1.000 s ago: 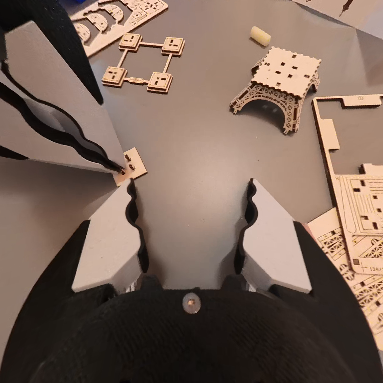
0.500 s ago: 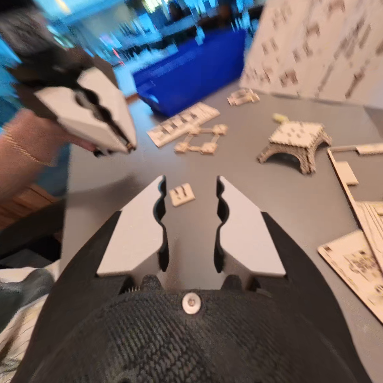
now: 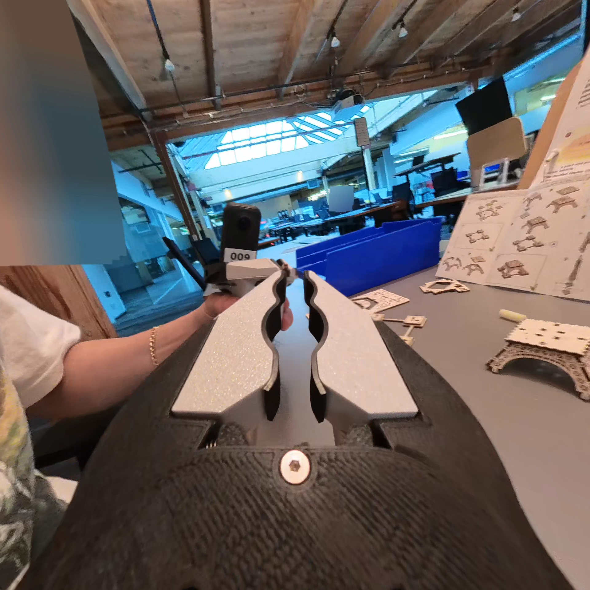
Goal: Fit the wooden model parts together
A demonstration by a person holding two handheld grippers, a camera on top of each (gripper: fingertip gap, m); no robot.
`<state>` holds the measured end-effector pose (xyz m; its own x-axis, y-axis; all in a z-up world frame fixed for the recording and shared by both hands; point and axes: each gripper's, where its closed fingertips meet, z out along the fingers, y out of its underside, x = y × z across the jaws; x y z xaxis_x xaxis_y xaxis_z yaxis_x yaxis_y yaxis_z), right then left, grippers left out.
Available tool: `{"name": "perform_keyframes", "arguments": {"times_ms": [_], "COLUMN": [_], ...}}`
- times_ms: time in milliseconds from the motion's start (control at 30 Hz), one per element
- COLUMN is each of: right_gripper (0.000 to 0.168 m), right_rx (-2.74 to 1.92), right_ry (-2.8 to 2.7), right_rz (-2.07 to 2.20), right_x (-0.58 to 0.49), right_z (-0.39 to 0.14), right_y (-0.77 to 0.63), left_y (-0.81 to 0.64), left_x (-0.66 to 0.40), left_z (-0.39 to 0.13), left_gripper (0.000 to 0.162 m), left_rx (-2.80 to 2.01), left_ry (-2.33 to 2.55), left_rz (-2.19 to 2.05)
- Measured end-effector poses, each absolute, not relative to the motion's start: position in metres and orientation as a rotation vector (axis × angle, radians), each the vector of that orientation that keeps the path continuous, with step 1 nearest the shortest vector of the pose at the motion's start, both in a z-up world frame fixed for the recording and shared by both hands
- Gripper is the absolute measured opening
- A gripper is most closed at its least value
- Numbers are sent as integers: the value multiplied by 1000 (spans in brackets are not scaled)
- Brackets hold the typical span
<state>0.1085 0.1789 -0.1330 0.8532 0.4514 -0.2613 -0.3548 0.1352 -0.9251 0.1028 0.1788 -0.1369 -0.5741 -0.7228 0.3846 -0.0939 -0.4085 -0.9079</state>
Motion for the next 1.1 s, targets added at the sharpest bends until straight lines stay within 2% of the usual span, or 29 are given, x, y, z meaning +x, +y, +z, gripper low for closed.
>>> {"name": "perform_keyframes", "arguments": {"times_ms": [533, 767, 1100], "right_gripper": [6, 0, 0], "right_rx": [-1211, -1212, -1283], "right_ry": [-152, -185, -232], "right_rz": [721, 741, 676], "right_x": [95, 93, 94], "right_z": [-127, -129, -141], "right_y": [181, 178, 179], "left_y": [173, 170, 162], "left_x": [97, 98, 102], "left_z": [-134, -137, -155], "left_gripper": [0, 0, 0], "left_rx": [-1045, -1021, -961], "left_ry": [1469, 1519, 1753], "left_rz": [-1951, -1908, -1644]}}
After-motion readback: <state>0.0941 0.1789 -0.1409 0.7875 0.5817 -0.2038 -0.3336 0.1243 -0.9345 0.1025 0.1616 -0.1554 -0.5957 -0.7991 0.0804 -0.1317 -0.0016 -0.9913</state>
